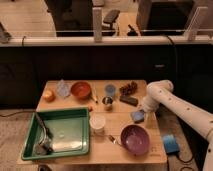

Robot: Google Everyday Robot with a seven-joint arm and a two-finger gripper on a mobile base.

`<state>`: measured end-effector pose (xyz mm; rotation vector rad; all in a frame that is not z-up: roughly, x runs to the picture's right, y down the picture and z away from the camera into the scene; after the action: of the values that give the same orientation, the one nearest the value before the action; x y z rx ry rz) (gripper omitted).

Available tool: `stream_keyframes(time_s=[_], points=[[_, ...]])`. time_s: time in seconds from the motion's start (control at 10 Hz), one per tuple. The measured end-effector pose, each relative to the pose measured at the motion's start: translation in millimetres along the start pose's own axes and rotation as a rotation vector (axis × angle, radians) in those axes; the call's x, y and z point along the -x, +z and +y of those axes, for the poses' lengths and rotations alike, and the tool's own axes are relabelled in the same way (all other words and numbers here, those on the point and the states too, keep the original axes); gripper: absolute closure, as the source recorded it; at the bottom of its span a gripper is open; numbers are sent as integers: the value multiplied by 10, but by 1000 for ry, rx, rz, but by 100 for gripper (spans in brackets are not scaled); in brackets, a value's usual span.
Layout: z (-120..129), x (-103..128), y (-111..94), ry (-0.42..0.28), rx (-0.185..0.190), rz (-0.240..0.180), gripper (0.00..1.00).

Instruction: Wipe tray with sponge

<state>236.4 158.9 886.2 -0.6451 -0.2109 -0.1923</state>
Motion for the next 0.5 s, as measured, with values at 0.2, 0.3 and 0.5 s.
stream_keyframes(time_s=[0.2, 0.3, 0.5], points=[[-12, 39, 25, -30, 11, 5, 64], [-23, 53, 27, -42, 15, 7, 75], [-50, 51, -40, -57, 11, 10, 94]])
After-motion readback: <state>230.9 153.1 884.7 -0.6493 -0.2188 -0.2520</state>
